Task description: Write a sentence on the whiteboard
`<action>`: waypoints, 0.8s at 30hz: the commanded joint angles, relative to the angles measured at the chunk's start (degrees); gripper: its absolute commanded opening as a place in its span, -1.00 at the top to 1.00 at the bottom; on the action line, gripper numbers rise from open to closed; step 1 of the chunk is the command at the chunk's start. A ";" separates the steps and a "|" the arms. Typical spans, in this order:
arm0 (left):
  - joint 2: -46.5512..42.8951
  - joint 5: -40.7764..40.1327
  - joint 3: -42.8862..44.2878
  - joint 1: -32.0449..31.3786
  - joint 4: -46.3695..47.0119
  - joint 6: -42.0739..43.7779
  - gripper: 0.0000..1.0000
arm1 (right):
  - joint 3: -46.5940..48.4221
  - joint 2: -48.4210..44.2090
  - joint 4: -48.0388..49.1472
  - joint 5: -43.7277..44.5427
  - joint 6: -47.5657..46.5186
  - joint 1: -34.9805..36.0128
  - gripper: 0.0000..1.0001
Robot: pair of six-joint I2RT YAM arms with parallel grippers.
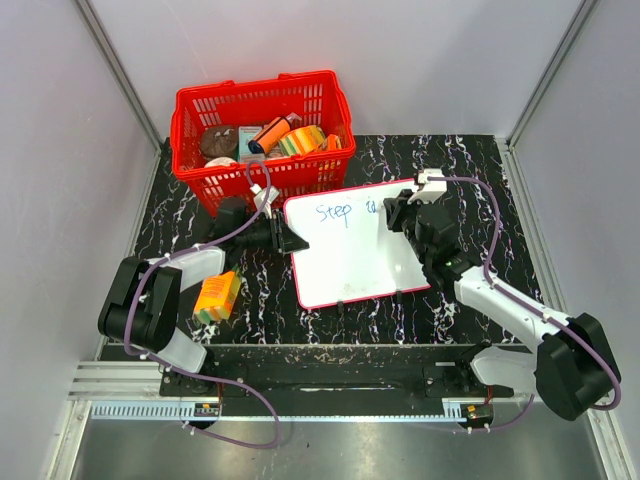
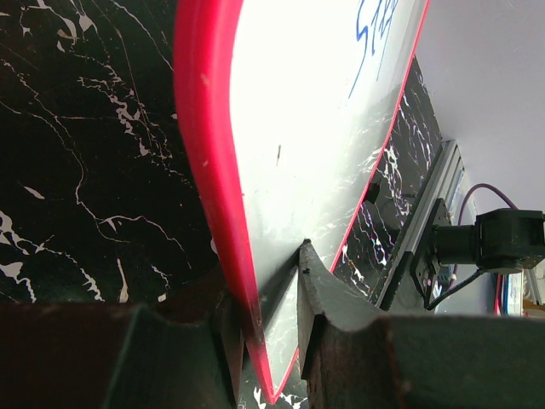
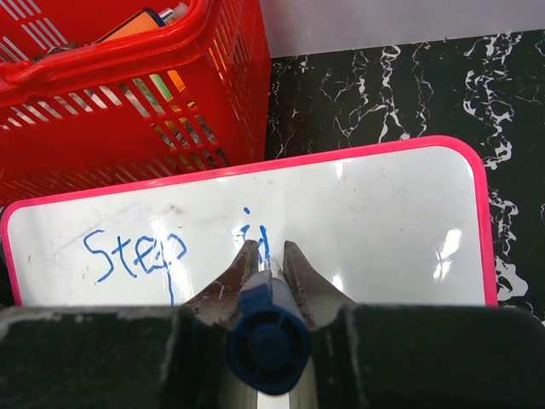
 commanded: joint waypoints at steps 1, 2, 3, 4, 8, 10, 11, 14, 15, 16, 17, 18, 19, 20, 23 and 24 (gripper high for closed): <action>2.41 -11.02 -0.37 -1.74 -5.30 9.89 1.00 | -0.72 -1.12 0.47 -1.00 0.64 -0.26 1.00; 2.41 -11.02 -0.37 -1.74 -5.30 9.89 1.00 | -0.72 -1.21 0.56 -1.26 0.73 -0.26 1.00; 2.33 -10.94 -0.37 -1.83 -5.30 9.89 1.00 | -0.81 -1.30 0.56 -1.26 0.82 -0.26 1.00; 2.41 -11.02 -0.37 -1.75 -5.30 9.89 1.00 | -0.64 -1.30 0.47 -1.44 0.90 -0.26 1.00; 2.33 -11.02 -0.37 -1.75 -5.30 9.89 1.00 | -0.90 -1.21 0.30 -0.83 0.90 -0.26 1.00; 2.32 -11.02 -0.37 -1.83 -5.30 9.89 1.00 | -0.81 -1.12 0.30 -0.30 0.82 -0.26 1.00; 2.32 -11.11 -0.37 -1.83 -5.30 9.89 1.00 | -0.64 -1.04 0.38 -0.12 0.73 -0.26 1.00; 2.41 -11.02 -0.37 -1.83 -5.30 9.89 1.00 | 0.07 -0.33 0.38 0.93 0.38 -0.26 1.00; 2.41 -11.02 -0.37 -1.83 -5.30 9.89 1.00 | 0.50 0.02 0.38 1.19 0.20 -0.26 1.00; 2.41 -11.02 -0.37 -1.83 -5.30 9.89 1.00 | 0.77 0.19 0.47 1.46 0.03 -0.26 1.00; 2.50 -11.02 -0.37 -1.83 -5.30 9.89 1.00 | 1.03 0.46 0.73 1.63 -0.06 -0.26 1.00; 2.50 -11.02 -0.37 -1.83 -5.30 9.89 1.00 | 1.64 0.98 0.74 1.81 -0.24 -0.35 1.00; 2.41 -10.94 -0.37 -1.83 -5.30 9.89 1.00 | 1.91 1.16 0.74 1.90 -0.33 -0.26 1.00; 2.50 -11.11 -0.37 -1.83 -5.30 9.89 1.00 | 2.18 1.42 0.91 1.90 -0.41 -0.26 1.00; 2.50 -11.02 -0.37 -1.92 -5.21 9.89 1.00 | 2.97 2.13 1.26 1.99 -0.50 -0.26 1.00; 2.41 -11.02 -0.37 -1.92 -5.30 9.89 1.00 | 3.23 2.30 1.35 1.99 -0.42 -0.35 1.00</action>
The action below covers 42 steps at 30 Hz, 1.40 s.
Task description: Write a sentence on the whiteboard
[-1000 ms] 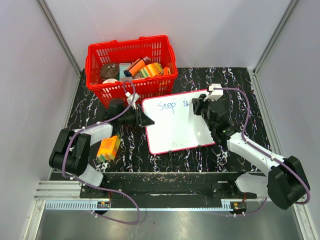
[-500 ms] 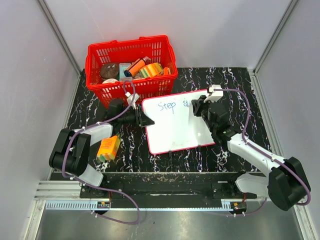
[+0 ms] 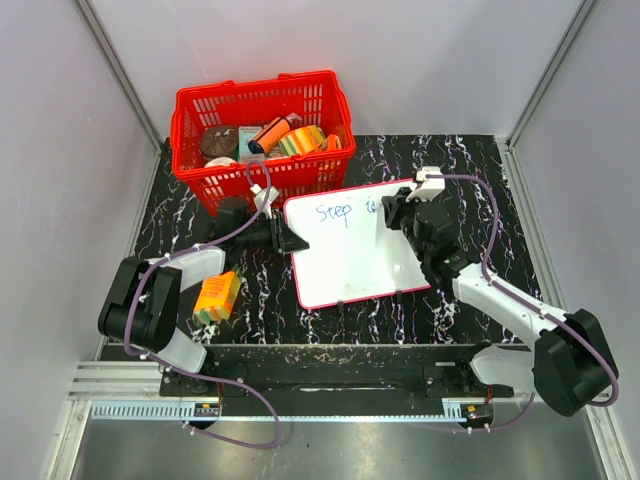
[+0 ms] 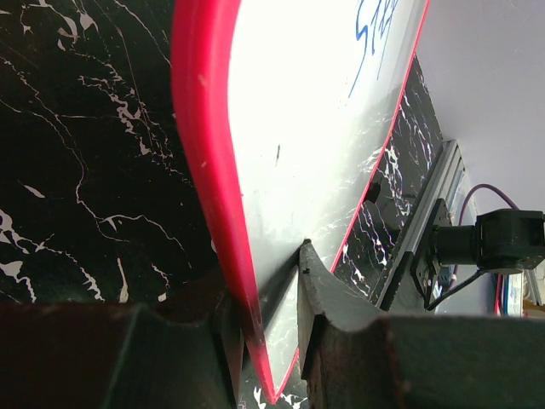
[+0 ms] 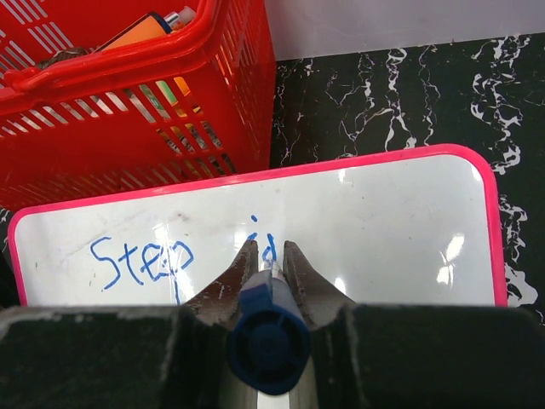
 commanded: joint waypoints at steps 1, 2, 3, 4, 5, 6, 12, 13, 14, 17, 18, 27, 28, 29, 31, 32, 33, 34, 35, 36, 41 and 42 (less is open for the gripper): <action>2.50 -10.87 -0.37 -1.85 -5.13 9.89 1.00 | 2.64 1.52 1.26 2.36 -0.79 -0.26 1.00; 2.50 -10.87 -0.37 -1.85 -5.04 9.89 1.00 | 2.82 1.61 1.26 2.36 -1.05 -0.35 1.00; 2.41 -10.78 -0.37 -1.85 -5.13 9.89 1.00 | 2.99 1.78 1.26 2.45 -0.96 -0.35 1.00; 2.50 -10.87 -0.28 -1.85 -5.13 9.89 1.00 | 3.08 1.87 1.35 2.62 -0.87 -0.35 1.00; 2.41 -10.78 -0.37 -1.85 -5.04 9.89 1.00 | 3.08 1.87 1.44 2.62 -0.96 -0.35 1.00; 2.50 -10.78 -0.37 -1.85 -5.13 9.89 1.00 | 3.17 1.96 1.44 2.80 -1.05 -0.35 1.00; 2.41 -10.78 -0.28 -1.85 -5.04 9.89 1.00 | 3.78 1.78 1.44 3.59 -1.49 -0.44 1.00; 2.50 -10.78 -0.28 -1.85 -5.13 9.89 1.00 | 3.87 1.78 1.44 3.68 -1.58 -0.53 1.00; 2.41 -10.78 -0.28 -1.85 -5.13 9.89 1.00 | 3.96 1.70 1.44 3.85 -1.58 -0.53 1.00; 2.50 -10.87 -0.28 -1.85 -5.13 9.89 1.00 | 4.05 1.52 1.44 3.94 -1.58 -0.70 1.00; 2.50 -10.87 -0.28 -1.85 -5.13 9.89 1.00 | 4.05 1.61 1.44 4.03 -1.58 -0.88 1.00; 2.41 -10.87 -0.37 -1.94 -5.13 9.98 1.00 | 4.05 1.52 1.26 4.55 -1.31 -1.32 1.00; 2.41 -10.87 -0.37 -1.94 -5.21 9.98 1.00 | 4.05 1.61 1.26 4.56 -1.31 -1.41 1.00; 2.33 -10.87 -0.37 -1.94 -5.22 9.98 1.00 | 4.05 1.43 1.18 4.47 -1.40 -1.41 1.00; 2.32 -10.87 -0.28 -1.94 -5.22 9.98 1.00 | 3.87 1.34 1.09 4.38 -1.14 -1.49 1.00; 2.32 -10.87 -0.28 -1.94 -5.22 9.98 1.00 | 3.79 1.26 1.00 4.29 -1.14 -1.49 1.00; 2.32 -10.87 -0.28 -1.94 -5.13 9.98 1.00 | 3.61 1.26 0.83 4.03 -1.05 -1.49 1.00; 2.32 -10.87 -0.37 -1.94 -5.21 9.98 1.00 | 3.52 1.17 0.74 3.85 -0.96 -1.49 1.00; 2.41 -10.87 -0.28 -1.94 -5.22 9.98 1.00 | 3.35 0.99 0.65 3.68 -0.87 -1.49 1.00; 2.41 -10.78 -0.37 -1.94 -5.22 9.98 1.00 | 2.91 0.90 0.65 3.33 -0.79 -1.49 1.00; 2.32 -10.96 -0.37 -1.94 -5.22 9.98 1.00 | 1.42 0.12 0.21 2.80 -0.26 -1.49 1.00; 2.32 -10.96 -0.28 -1.94 -5.22 9.98 1.00 | 1.15 -0.06 0.30 2.80 -0.35 -1.49 1.00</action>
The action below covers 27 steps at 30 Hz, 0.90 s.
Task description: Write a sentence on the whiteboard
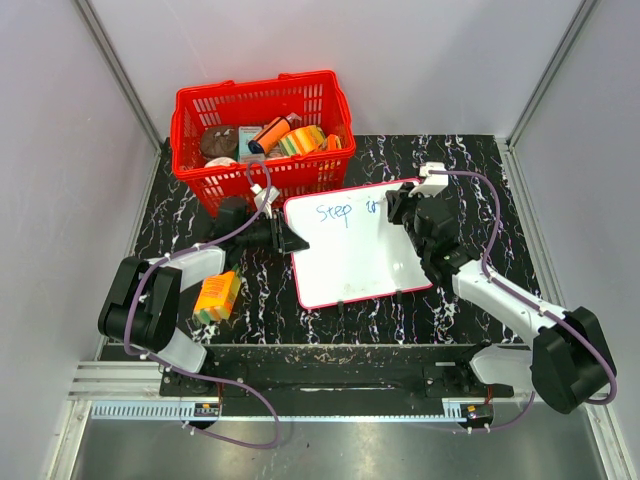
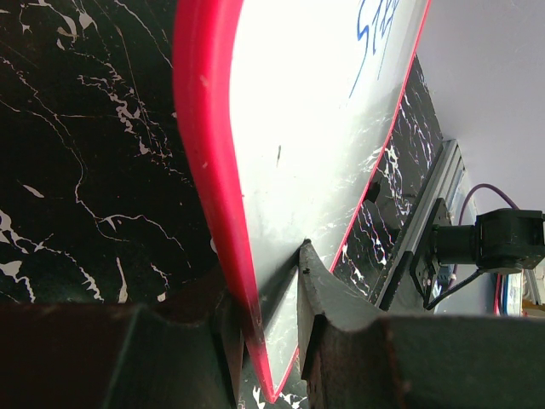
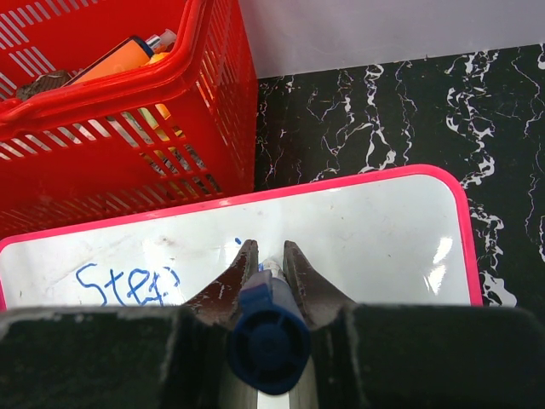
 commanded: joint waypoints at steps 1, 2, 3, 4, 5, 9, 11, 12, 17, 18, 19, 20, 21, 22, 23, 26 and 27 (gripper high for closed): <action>2.41 -10.91 -0.54 -1.86 -4.73 9.95 1.00 | -0.95 -1.50 -0.51 0.35 0.26 -0.60 1.00; 2.32 -10.83 -0.54 -1.86 -4.82 9.95 1.00 | -1.21 -1.77 -0.60 0.26 0.27 -0.68 1.00; 2.41 -10.91 -0.54 -1.86 -4.82 9.95 1.00 | -1.65 -1.77 -0.60 0.18 0.44 -0.69 1.00; 2.41 -11.00 -0.54 -1.86 -4.82 9.95 1.00 | -1.83 -2.03 -0.69 0.00 0.44 -0.69 1.00; 2.41 -11.00 -0.63 -1.86 -4.74 9.95 1.00 | -2.26 -2.30 -0.69 -0.18 0.62 -0.69 1.00; 2.32 -11.00 -0.54 -1.86 -4.82 10.04 1.00 | -3.06 -3.09 -1.13 -0.79 1.06 -0.69 1.00; 2.32 -11.09 -0.54 -1.86 -4.82 10.04 1.00 | -3.67 -3.53 -1.39 -0.88 1.32 -0.69 1.00; 2.41 -11.09 -0.54 -1.86 -4.82 10.04 1.00 | -3.94 -3.79 -1.57 -0.97 1.41 -0.69 1.00; 2.41 -11.09 -0.54 -1.86 -4.91 10.04 1.00 | -4.82 -4.58 -1.74 -1.32 1.85 -0.69 1.00; 2.32 -11.18 -0.54 -1.86 -4.82 10.04 1.00 | -4.73 -4.67 -1.74 -1.23 1.94 -0.69 1.00; 2.24 -11.18 -0.63 -1.86 -4.91 10.04 1.00 | -4.64 -5.02 -1.74 -1.06 1.76 -0.69 1.00; 2.32 -11.09 -0.54 -1.86 -4.91 10.04 1.00 | -4.29 -5.28 -1.66 -1.06 1.67 -0.60 1.00; 2.32 -11.18 -0.63 -1.86 -4.91 10.04 1.00 | -4.12 -5.63 -1.39 -0.79 1.50 -0.68 1.00; 2.41 -11.18 -0.54 -1.86 -4.82 10.04 1.00 | -4.03 -6.59 -1.13 -0.88 1.41 -0.69 1.00; 2.24 -11.09 -0.54 -1.86 -4.91 10.04 1.00 | -3.85 -7.04 -0.87 -0.97 1.23 -0.69 1.00; 2.41 -11.09 -0.54 -1.86 -4.91 10.04 1.00 | -2.98 -7.83 0.10 -0.36 0.53 -0.69 1.00; 2.41 -11.18 -0.54 -1.86 -4.91 10.04 1.00 | -2.71 -7.66 0.28 0.00 0.36 -0.60 1.00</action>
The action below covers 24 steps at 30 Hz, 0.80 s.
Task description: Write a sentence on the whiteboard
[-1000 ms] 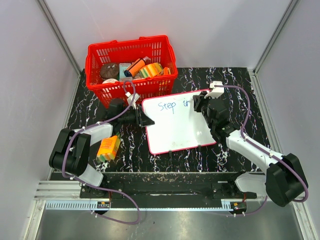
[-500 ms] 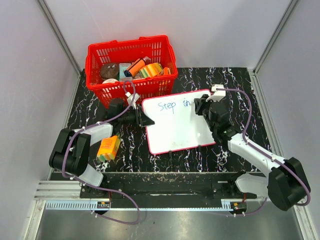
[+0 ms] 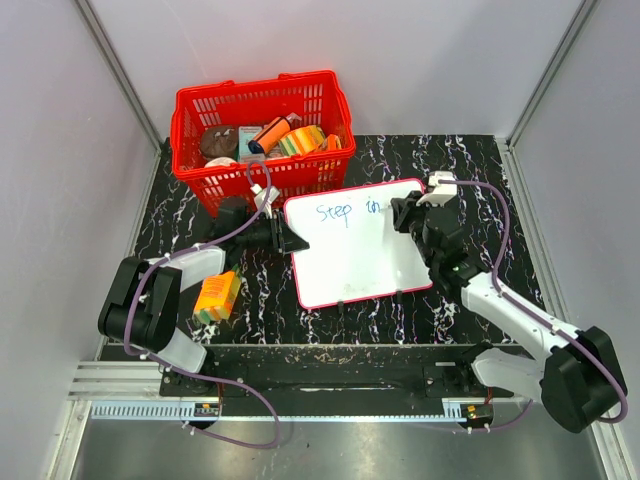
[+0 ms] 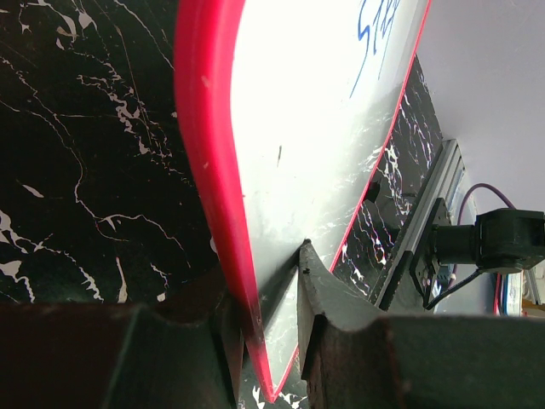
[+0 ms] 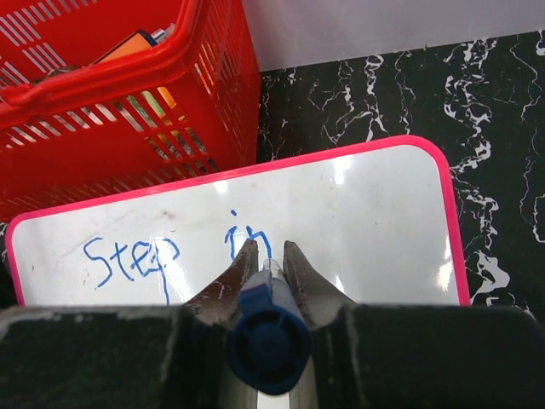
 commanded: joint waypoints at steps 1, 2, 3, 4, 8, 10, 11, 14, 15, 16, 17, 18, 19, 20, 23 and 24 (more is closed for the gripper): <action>2.33 -11.18 -0.61 -1.86 -4.71 10.02 1.00 | 2.05 -1.35 1.85 1.24 -1.20 -0.44 1.00; 2.32 -11.09 -0.61 -1.86 -4.80 10.02 1.00 | 2.93 -0.99 1.76 1.51 -1.37 -0.45 1.00; 2.32 -11.09 -0.61 -1.86 -4.71 10.02 1.00 | 3.20 -0.73 1.85 1.51 -1.46 -0.53 1.00; 2.24 -11.09 -0.61 -1.86 -4.80 10.02 1.00 | 3.46 0.06 1.94 1.60 -1.46 -0.53 1.00; 2.24 -11.09 -0.61 -1.94 -4.80 10.02 1.00 | 4.96 2.00 1.76 2.12 -1.99 -0.80 1.00; 2.24 -11.18 -0.61 -1.94 -4.80 10.02 1.00 | 4.96 2.26 1.94 2.12 -1.81 -0.97 1.00; 2.32 -11.09 -0.61 -1.86 -4.80 10.02 1.00 | 4.87 2.35 2.11 2.04 -1.64 -0.97 1.00; 2.24 -11.00 -0.61 -1.86 -4.71 10.02 1.00 | 4.96 2.53 2.20 2.74 -1.73 -1.06 1.00; 2.24 -11.00 -0.61 -1.86 -4.80 10.02 1.00 | 4.96 2.53 2.20 2.91 -1.81 -1.23 1.00; 2.24 -11.00 -0.61 -1.86 -4.80 10.02 1.00 | 4.96 2.61 2.20 2.92 -1.73 -1.41 1.00; 2.32 -11.09 -0.61 -1.86 -4.80 10.02 1.00 | 4.96 2.53 2.20 3.00 -1.47 -1.50 1.00; 2.32 -11.09 -0.61 -1.86 -4.71 10.02 1.00 | 4.96 2.44 2.38 2.74 -1.55 -1.50 1.00; 2.41 -11.09 -0.61 -1.86 -4.80 10.02 1.00 | 4.96 2.35 2.38 2.74 -1.38 -1.59 1.00; 2.32 -11.09 -0.61 -1.86 -4.80 10.02 1.00 | 5.13 2.35 2.47 2.48 -1.37 -1.67 1.00; 2.41 -11.09 -0.61 -1.94 -4.80 10.02 1.00 | 5.48 2.70 2.55 2.21 -1.46 -1.59 1.00; 2.33 -11.09 -0.61 -1.94 -4.80 10.02 1.00 | 5.66 2.88 2.47 2.04 -1.38 -1.59 1.00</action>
